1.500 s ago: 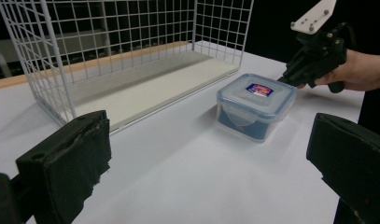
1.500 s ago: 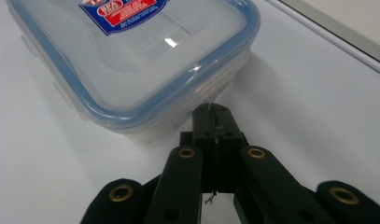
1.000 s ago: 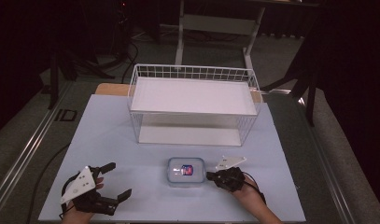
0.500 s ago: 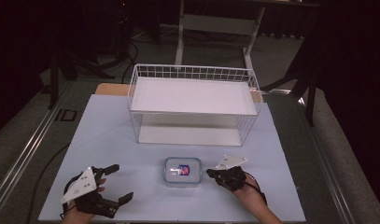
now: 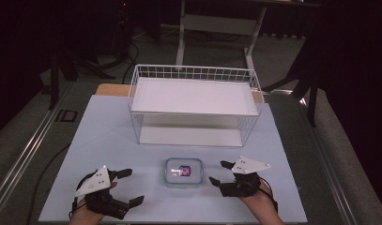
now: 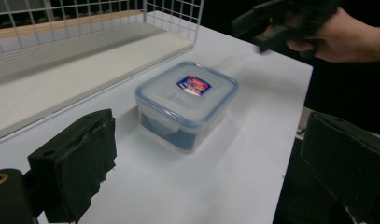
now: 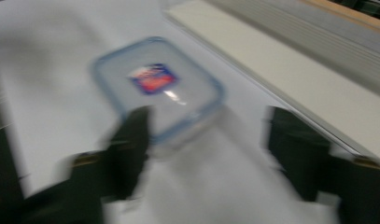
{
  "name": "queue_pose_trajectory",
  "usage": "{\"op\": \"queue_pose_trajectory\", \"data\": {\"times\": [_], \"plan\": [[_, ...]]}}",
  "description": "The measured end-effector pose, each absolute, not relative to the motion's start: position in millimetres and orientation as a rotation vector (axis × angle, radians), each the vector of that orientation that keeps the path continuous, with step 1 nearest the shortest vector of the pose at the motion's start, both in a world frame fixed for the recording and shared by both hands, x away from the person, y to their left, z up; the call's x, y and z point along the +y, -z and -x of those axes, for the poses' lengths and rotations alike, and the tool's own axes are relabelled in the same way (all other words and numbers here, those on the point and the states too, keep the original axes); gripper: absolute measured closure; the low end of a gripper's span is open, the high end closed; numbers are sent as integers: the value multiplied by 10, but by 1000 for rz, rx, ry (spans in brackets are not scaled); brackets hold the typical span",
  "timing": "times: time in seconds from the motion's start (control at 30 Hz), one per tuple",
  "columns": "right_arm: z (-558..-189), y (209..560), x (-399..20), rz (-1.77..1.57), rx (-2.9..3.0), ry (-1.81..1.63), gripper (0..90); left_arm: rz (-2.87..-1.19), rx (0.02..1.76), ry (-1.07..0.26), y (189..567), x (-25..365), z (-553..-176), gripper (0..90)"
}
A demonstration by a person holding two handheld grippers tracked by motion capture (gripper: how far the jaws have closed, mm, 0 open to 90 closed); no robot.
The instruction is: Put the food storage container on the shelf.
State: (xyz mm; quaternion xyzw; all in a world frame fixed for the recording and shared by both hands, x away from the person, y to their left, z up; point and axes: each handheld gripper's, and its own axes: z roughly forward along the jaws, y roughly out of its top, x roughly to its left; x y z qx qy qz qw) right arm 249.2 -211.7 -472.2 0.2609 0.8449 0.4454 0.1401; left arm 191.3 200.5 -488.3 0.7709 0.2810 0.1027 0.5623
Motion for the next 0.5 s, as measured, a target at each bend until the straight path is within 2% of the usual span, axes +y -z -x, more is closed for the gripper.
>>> {"op": "queue_pose_trajectory", "data": {"times": [0.07,0.13,0.33,0.4,0.5], "plan": [[-2482,4704,-2103,-746,2441,-1281,201,-1810,700,-226,4846,1984,-1936,27],[-2441,4645,-2062,-710,2401,-1297,137,-1815,720,-204,4800,1939,-1968,23],[-2450,4589,-2004,-675,2390,-1274,161,-1828,697,-167,4716,1850,-2042,23],[-2487,4579,-1978,-680,2416,-1313,228,-1819,714,-139,4689,1834,-2102,22],[-2532,4595,-1934,-657,2437,-1298,211,-1840,748,-111,4664,1775,-2231,23]]}}
